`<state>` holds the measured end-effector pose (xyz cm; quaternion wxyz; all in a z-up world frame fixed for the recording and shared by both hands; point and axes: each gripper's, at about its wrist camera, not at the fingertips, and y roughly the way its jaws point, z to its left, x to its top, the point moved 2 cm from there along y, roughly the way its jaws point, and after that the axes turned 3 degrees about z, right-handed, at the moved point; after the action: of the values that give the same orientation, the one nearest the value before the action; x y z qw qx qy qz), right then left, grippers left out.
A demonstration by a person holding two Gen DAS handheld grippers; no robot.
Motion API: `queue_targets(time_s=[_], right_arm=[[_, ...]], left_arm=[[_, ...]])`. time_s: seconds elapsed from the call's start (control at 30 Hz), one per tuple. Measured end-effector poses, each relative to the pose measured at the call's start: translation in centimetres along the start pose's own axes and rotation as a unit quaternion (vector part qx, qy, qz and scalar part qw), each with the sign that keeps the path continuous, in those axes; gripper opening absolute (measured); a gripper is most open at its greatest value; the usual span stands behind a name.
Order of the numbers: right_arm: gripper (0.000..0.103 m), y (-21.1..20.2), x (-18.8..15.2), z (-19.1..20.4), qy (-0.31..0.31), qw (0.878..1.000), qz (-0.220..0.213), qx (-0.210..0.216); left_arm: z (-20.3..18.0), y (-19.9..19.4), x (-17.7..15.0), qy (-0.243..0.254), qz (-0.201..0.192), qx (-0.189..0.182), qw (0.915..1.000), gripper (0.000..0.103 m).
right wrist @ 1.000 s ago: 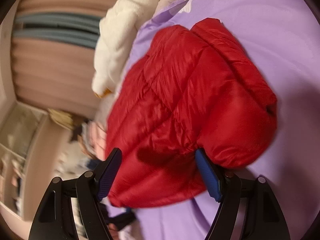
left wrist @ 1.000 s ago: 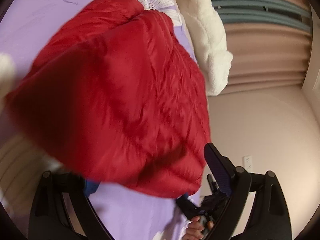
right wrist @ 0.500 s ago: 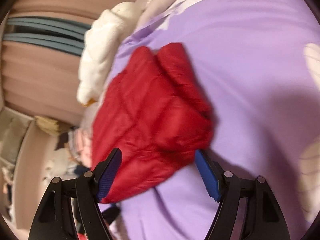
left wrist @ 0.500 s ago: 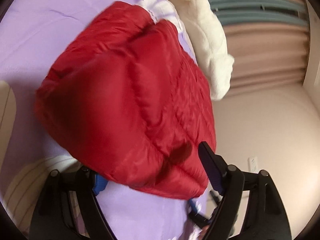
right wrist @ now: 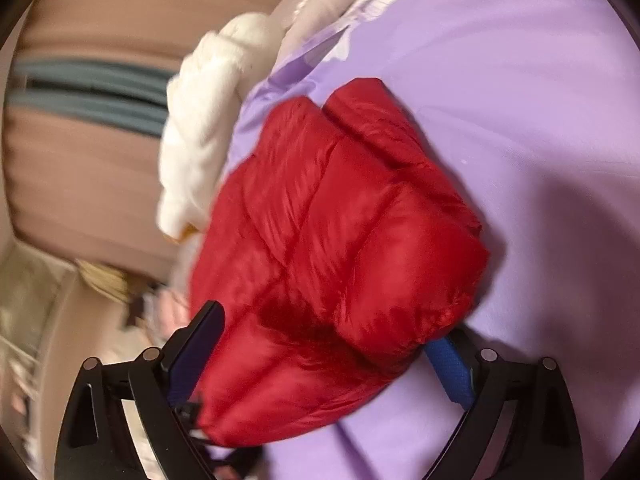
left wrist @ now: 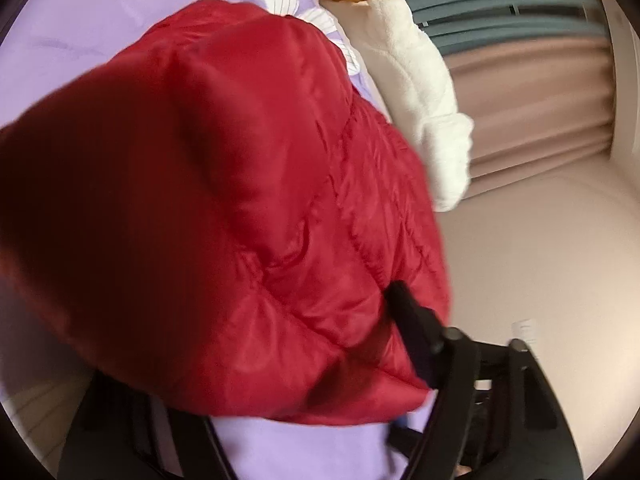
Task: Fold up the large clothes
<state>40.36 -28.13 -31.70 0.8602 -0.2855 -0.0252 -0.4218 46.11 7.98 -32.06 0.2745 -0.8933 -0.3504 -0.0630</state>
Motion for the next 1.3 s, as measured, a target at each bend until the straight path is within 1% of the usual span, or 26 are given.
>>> queue_targets(time_s=[0.03, 0.07, 0.1, 0.13, 0.2, 0.23, 0.27, 0.3, 0.33, 0.4, 0.47, 0.5, 0.53, 0.6, 0.63, 0.67, 0.7, 0.73, 0.77, 0.87, 0.9, 1.03, 1.1, 1.2, 1.23, 1.3], right_arm=[[0.067, 0.3, -0.1, 0.3, -0.022, 0.999, -0.008, -0.027], [0.052, 0.9, -0.1, 0.2, -0.045, 0.997, -0.018, -0.062], [0.035, 1.2, 0.0, -0.2, -0.054, 0.996, -0.029, -0.064], [0.024, 1.3, 0.1, -1.0, -0.055, 0.997, -0.040, -0.043], [0.018, 1.0, 0.3, -2.0, -0.045, 0.998, -0.032, -0.019], [0.017, 0.7, 0.4, -2.1, -0.040, 0.999, -0.026, -0.013], [0.017, 0.2, 0.6, -2.1, -0.036, 0.999, -0.020, -0.009], [0.016, -0.3, 0.7, -1.8, -0.030, 0.999, -0.018, -0.007], [0.014, -0.7, 0.8, -1.5, -0.030, 0.999, -0.019, -0.004], [0.013, -2.6, 0.3, 0.4, -0.059, 0.998, -0.029, -0.003], [0.013, -4.7, -0.5, 2.4, -0.103, 0.994, -0.039, -0.007], [0.013, -5.8, -1.0, 3.3, -0.122, 0.992, -0.043, -0.009], [0.013, -7.3, -1.8, 3.8, -0.136, 0.990, -0.045, -0.011], [0.013, -8.7, -2.4, 4.5, -0.144, 0.989, -0.045, -0.014], [0.013, -9.5, -2.8, 4.6, -0.146, 0.988, -0.047, -0.014], [0.013, -10.3, -3.4, 4.6, -0.149, 0.987, -0.050, -0.014], [0.013, -11.2, -4.1, 4.7, -0.151, 0.987, -0.050, -0.015], [0.013, -11.8, -4.6, 4.8, -0.152, 0.987, -0.050, -0.016], [0.013, -12.9, -5.5, 4.7, -0.155, 0.986, -0.051, -0.016], [0.013, -13.9, -6.8, 4.7, -0.163, 0.985, -0.051, -0.023], [0.013, -14.7, -7.5, 4.4, -0.166, 0.985, -0.050, -0.022], [0.013, -16.3, -9.3, 3.4, -0.175, 0.983, -0.046, -0.043], [0.013, -16.4, -9.9, 3.1, -0.176, 0.982, -0.045, -0.057], [0.013, -16.8, -10.5, 2.2, -0.172, 0.982, -0.038, -0.062], [0.013, -16.7, -10.7, 2.1, -0.175, 0.982, -0.035, -0.066], [0.013, -16.2, -11.0, 1.6, -0.180, 0.980, -0.025, -0.083]], left_arm=[[0.1, 0.0, -0.1, 0.010, -0.011, 0.008, 0.9999, 0.057], [0.3, 0.1, -0.2, 0.017, -0.023, 0.015, 0.9995, 0.047], [0.5, 0.0, -0.3, 0.020, -0.031, 0.018, 0.9992, 0.042], [0.8, -0.2, -0.5, 0.023, -0.033, 0.019, 0.9990, 0.040], [0.7, -0.7, -0.5, 0.027, -0.032, 0.031, 0.9986, 0.033], [0.7, -1.0, -0.6, 0.029, -0.033, 0.041, 0.9982, 0.031], [0.4, -1.6, -0.8, 0.030, -0.037, 0.053, 0.9975, 0.028], [-0.1, -2.3, -1.0, 0.040, -0.045, 0.067, 0.9959, 0.025], [-0.8, -2.8, -1.2, 0.053, -0.051, 0.082, 0.9939, 0.023], [-2.5, -4.6, -2.2, 0.102, -0.058, 0.113, 0.9867, 0.022], [-4.0, -6.6, -3.3, 0.149, -0.070, 0.130, 0.9779, 0.022], [-4.6, -8.1, -4.0, 0.163, -0.077, 0.129, 0.9752, 0.022], [-4.8, -9.3, -4.5, 0.165, -0.080, 0.123, 0.9754, 0.022], [-4.9, -12.0, -5.9, 0.160, -0.080, 0.106, 0.9782, 0.022], [-5.2, -12.8, -6.5, 0.163, -0.079, 0.104, 0.9778, 0.022], [-5.3, -13.8, -7.3, 0.172, -0.081, 0.109, 0.9758, 0.022], [-5.5, -14.9, -8.4, 0.186, -0.082, 0.118, 0.9719, 0.022], [-5.7, -15.4, -8.8, 0.192, -0.081, 0.123, 0.9702, 0.022], [-5.8, -15.9, -9.4, 0.193, -0.078, 0.124, 0.9702, 0.022], [-5.7, -17.5, -11.0, 0.174, -0.073, 0.105, 0.9764, 0.022], [-5.6, -18.0, -11.6, 0.172, -0.072, 0.103, 0.9771, 0.022], [-5.3, -18.7, -14.2, 0.181, -0.064, 0.119, 0.9741, 0.022], [-4.4, -19.1, -15.1, 0.168, -0.056, 0.124, 0.9763, 0.022], [-3.3, -19.4, -15.6, 0.156, -0.053, 0.123, 0.9786, 0.023], [-2.8, -19.2, -15.7, 0.154, -0.048, 0.129, 0.9785, 0.023], [-1.8, -18.8, -15.9, 0.132, -0.032, 0.139, 0.9809, 0.026]])
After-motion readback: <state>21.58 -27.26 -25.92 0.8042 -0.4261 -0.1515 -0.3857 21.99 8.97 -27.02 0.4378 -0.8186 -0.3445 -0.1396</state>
